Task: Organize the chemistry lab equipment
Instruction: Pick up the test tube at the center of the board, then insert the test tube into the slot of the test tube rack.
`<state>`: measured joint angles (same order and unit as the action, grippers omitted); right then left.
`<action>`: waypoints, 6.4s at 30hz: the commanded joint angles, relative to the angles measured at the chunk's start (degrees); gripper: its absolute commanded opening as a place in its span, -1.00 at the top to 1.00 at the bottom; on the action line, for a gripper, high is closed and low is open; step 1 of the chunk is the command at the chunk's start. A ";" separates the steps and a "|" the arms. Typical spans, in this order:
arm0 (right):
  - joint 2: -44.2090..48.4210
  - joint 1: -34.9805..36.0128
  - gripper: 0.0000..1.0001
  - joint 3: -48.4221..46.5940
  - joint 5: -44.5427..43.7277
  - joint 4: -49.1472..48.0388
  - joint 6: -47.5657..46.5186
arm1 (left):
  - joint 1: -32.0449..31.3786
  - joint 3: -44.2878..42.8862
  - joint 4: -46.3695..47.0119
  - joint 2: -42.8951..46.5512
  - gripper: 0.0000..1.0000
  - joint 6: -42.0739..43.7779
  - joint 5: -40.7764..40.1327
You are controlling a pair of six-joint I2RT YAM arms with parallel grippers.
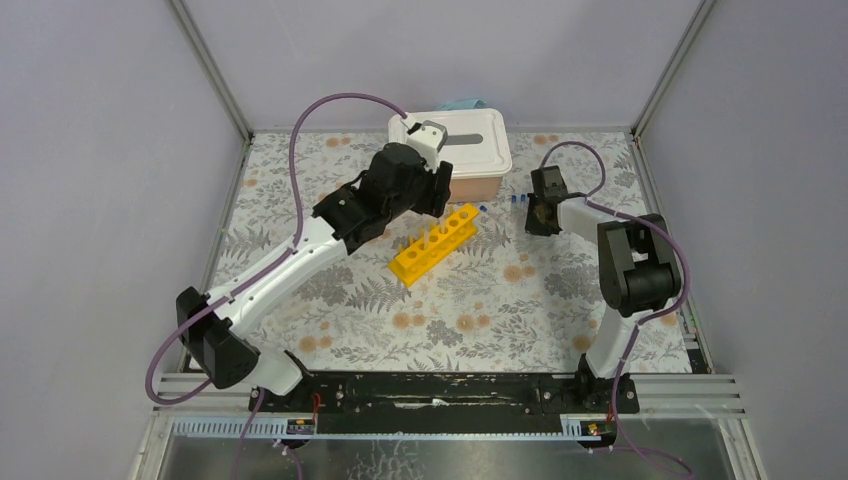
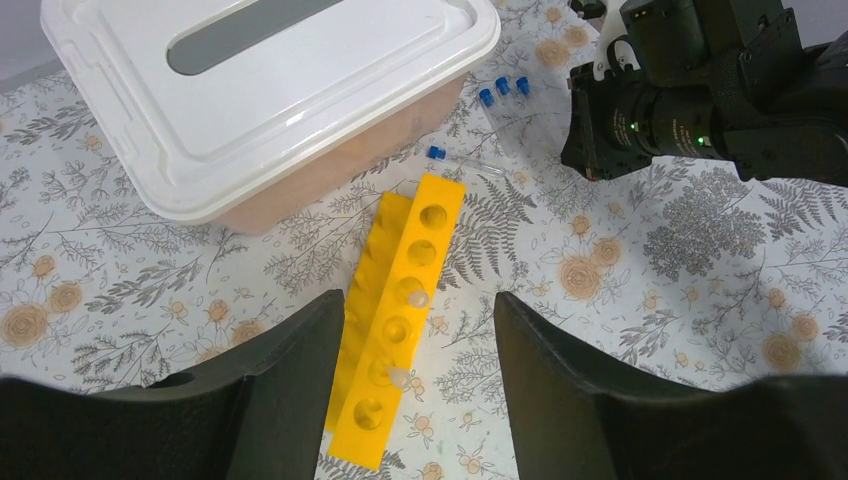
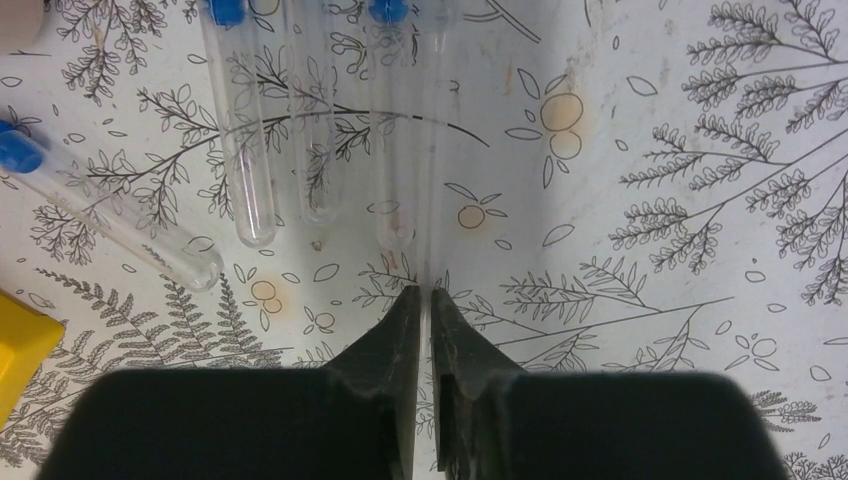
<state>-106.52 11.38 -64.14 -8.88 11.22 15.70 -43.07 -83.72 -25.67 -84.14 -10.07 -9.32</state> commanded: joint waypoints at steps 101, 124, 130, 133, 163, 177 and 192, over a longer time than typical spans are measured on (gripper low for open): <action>48.09 29.30 1.00 1.56 27.83 24.99 -14.26 | 13.40 -3.17 -8.22 -11.93 0.24 -12.43 69.32; 46.93 29.33 1.00 2.30 29.00 23.06 -14.83 | 16.13 5.09 10.56 -9.45 0.61 -24.13 74.92; 47.19 29.35 1.00 2.60 28.62 22.88 -14.83 | 16.78 6.72 13.65 -8.32 0.66 -26.23 75.09; 47.36 29.34 0.92 2.85 28.42 22.88 -14.83 | 17.04 6.96 13.80 -7.95 0.67 -26.40 74.90; 49.21 29.35 -0.02 3.70 13.82 19.33 -13.36 | 14.66 -7.99 -7.38 -5.07 0.68 -10.12 35.30; 48.00 29.38 -0.17 5.85 -7.07 15.65 -6.51 | 3.73 -17.94 -9.92 -10.41 0.68 -3.23 13.49; 42.76 26.15 -0.25 7.81 -14.69 12.49 -0.79 | -2.97 -22.85 -14.50 -18.44 0.69 4.00 -3.44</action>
<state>-63.33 39.83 -56.64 -20.53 27.05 12.03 -45.45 -105.03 -40.45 -102.30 -8.91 -6.79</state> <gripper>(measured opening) 0.624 0.167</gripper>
